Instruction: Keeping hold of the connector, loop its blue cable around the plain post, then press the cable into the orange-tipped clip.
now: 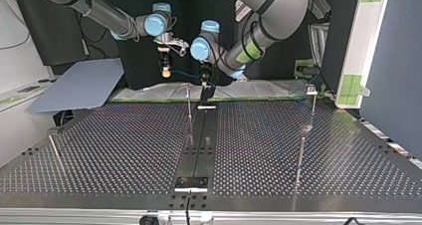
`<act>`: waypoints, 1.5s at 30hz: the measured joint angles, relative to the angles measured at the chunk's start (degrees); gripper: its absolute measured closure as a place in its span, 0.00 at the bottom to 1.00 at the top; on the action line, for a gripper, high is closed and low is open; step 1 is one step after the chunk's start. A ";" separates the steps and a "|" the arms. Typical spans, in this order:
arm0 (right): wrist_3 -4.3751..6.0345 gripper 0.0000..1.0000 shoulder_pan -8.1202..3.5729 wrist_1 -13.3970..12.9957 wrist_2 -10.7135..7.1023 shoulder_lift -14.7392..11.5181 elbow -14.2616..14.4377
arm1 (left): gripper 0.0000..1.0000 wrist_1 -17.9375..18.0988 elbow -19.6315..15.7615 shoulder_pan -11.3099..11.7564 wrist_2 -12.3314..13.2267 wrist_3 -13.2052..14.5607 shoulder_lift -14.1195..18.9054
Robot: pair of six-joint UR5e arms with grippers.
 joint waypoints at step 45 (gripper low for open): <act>-2.35 1.00 -4.93 1.83 -1.93 0.01 -3.87 | 1.00 9.56 0.42 1.01 -3.36 -1.37 0.00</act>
